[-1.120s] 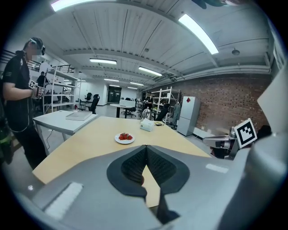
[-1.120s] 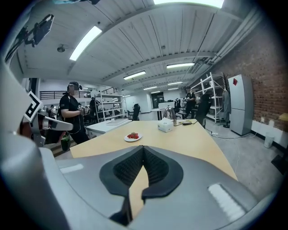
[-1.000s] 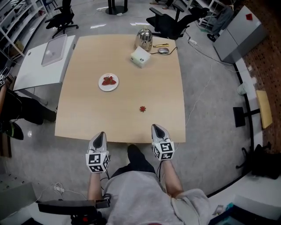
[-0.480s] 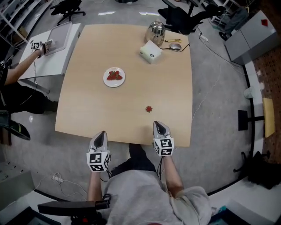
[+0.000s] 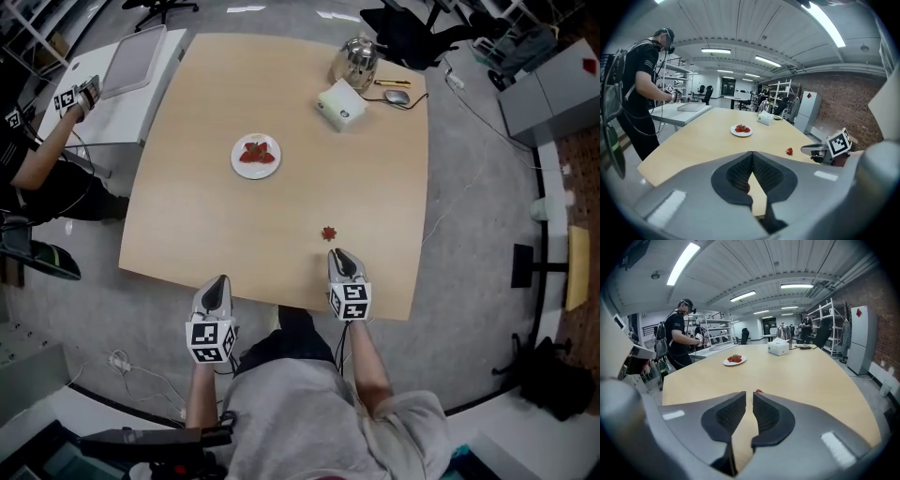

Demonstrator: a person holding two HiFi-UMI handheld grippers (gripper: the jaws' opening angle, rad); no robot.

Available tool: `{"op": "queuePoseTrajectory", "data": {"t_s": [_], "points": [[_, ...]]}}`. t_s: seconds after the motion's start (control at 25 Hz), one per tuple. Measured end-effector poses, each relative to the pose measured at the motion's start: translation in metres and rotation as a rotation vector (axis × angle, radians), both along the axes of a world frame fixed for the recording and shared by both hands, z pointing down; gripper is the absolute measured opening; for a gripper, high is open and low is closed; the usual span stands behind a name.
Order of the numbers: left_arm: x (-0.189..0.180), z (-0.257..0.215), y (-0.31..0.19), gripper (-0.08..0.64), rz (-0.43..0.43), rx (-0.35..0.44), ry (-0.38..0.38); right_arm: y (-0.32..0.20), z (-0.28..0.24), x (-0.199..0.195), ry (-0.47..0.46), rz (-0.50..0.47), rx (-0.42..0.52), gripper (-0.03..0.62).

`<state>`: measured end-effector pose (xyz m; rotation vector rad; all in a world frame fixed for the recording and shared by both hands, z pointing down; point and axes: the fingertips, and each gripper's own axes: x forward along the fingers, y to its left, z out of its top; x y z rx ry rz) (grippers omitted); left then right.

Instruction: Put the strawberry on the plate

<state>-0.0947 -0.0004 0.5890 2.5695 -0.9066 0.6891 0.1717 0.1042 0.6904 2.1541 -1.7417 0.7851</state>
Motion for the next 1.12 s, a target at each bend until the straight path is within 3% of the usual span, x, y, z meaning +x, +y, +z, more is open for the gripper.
{"op": "queuePoseTrajectory", "data": {"t_s": [0.6, 1.12], "points": [[-0.009, 0.013, -0.012, 0.02, -0.064, -0.047, -0.027, -0.028, 0.036, 0.012, -0.061, 0.003, -0.087, 0.158], [-0.004, 0.022, -0.015, 0.02, -0.091, -0.069, -0.034, -0.042, 0.051, 0.022, -0.063, -0.009, -0.149, 0.179]]}}
